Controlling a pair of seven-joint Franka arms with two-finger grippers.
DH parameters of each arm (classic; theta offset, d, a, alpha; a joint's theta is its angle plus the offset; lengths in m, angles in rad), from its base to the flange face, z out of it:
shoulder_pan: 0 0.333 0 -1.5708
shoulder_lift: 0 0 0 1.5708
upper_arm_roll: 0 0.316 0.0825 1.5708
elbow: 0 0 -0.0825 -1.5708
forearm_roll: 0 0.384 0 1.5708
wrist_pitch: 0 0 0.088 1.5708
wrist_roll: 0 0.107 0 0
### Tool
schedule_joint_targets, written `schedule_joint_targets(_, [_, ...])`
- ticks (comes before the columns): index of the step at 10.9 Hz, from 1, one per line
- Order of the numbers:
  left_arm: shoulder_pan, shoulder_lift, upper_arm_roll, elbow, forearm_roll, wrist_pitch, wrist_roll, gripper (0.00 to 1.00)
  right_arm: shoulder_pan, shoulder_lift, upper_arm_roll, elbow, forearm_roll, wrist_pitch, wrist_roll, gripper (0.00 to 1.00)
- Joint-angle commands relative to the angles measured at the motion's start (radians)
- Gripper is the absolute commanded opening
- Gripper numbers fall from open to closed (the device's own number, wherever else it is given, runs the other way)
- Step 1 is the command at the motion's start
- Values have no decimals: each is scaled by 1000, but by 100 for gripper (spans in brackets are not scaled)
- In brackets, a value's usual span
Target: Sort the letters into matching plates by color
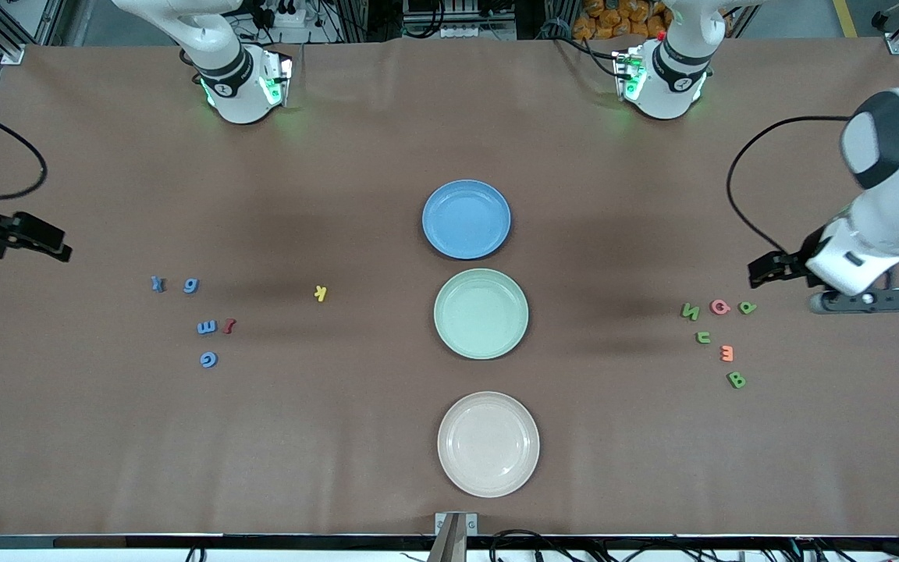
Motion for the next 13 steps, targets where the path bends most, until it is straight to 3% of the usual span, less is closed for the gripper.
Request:
schedule_joint_targets(1, [-3,49,-9,-41,-9,80,17,100,14,-32,-6,-194,2,181,11,100])
schedule_joint_targets(5, [-31,137,-14,-49,19,135,15,100,-4,-29,-6,-469,2,489,-44,100])
schedule_joint_targets(8, [-34,146,-15,-136,19,268,18,100,-79,-7,-7,-670,2,759,-197,100])
schedule_joint_targets(11, [-38,171,-17,-167,19,321,18,100,-113,52,-7,-698,2,797,-296,100])
schedule_joint_targets(13, [-37,189,-33,-167,19,330,18,100,-150,121,-6,-727,2,904,-346,100])
